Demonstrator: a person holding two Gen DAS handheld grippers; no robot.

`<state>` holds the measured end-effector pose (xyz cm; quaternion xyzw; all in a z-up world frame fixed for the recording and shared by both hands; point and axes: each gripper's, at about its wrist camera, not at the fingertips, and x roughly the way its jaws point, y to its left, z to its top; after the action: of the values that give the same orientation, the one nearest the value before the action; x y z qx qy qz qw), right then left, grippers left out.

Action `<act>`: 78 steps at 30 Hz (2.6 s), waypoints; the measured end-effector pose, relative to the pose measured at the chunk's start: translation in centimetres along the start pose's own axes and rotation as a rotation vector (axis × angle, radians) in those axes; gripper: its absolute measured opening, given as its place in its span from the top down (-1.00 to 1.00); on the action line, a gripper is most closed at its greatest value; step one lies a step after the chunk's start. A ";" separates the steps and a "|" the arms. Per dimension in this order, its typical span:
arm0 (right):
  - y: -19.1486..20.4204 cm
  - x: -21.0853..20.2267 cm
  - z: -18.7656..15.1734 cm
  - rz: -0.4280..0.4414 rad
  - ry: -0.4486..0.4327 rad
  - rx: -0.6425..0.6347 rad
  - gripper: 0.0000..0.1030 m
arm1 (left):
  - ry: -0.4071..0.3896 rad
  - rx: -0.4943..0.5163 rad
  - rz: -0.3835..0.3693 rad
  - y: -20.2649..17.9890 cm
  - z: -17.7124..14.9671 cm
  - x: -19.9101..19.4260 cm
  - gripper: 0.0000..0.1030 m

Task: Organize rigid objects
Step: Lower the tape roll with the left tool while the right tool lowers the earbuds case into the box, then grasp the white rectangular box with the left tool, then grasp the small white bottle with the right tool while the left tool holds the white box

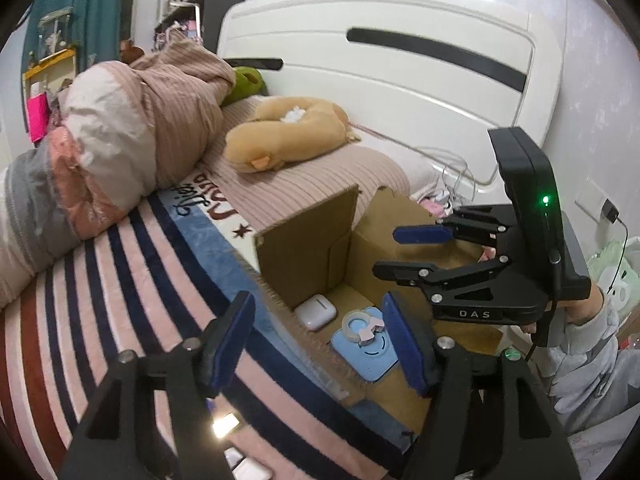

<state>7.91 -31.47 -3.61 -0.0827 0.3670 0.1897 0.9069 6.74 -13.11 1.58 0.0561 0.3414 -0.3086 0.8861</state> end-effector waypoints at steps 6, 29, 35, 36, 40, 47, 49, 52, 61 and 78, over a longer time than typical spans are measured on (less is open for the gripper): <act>3.5 -2.4 1.0 0.059 -0.037 -0.028 0.18 | -0.048 -0.068 0.065 3.2 -2.6 -4.7 -0.32; 21.0 9.9 -4.9 0.394 0.217 -0.081 -0.30 | 0.087 -0.389 0.132 14.8 -21.4 -5.3 -0.35; 20.4 12.6 -6.6 0.436 0.252 -0.087 -0.09 | 0.113 -0.429 0.103 14.6 -23.7 -4.6 -0.35; 20.5 12.4 -6.7 0.443 0.251 -0.093 -0.04 | 0.115 -0.435 0.104 14.6 -24.0 -4.6 -0.35; 22.0 12.3 -7.1 0.478 0.271 -0.126 0.51 | 0.119 -0.459 0.104 15.0 -24.4 -4.5 -0.35; 23.3 11.6 -6.6 0.503 0.246 -0.144 0.53 | 0.139 -0.459 0.116 15.0 -24.8 -4.3 -0.35; 22.8 10.7 -6.4 0.446 0.216 -0.149 0.34 | 0.145 -0.457 0.109 14.7 -25.0 -4.3 -0.35; 21.1 10.6 -5.9 0.344 0.178 -0.135 0.05 | 0.157 -0.458 0.084 14.1 -25.3 -3.5 -0.47; 19.5 14.6 -4.4 0.367 0.223 0.072 0.04 | 0.149 -0.418 0.113 11.8 -24.6 -1.1 -0.67; 21.5 14.8 -3.9 0.303 0.196 0.059 -0.14 | 0.109 -0.406 0.149 12.0 -25.1 -1.4 -0.61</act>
<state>6.46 -8.71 -16.92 -0.0181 0.4674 0.3045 0.8298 -1.38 4.98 -17.94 -0.0817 0.4389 -0.1639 0.8797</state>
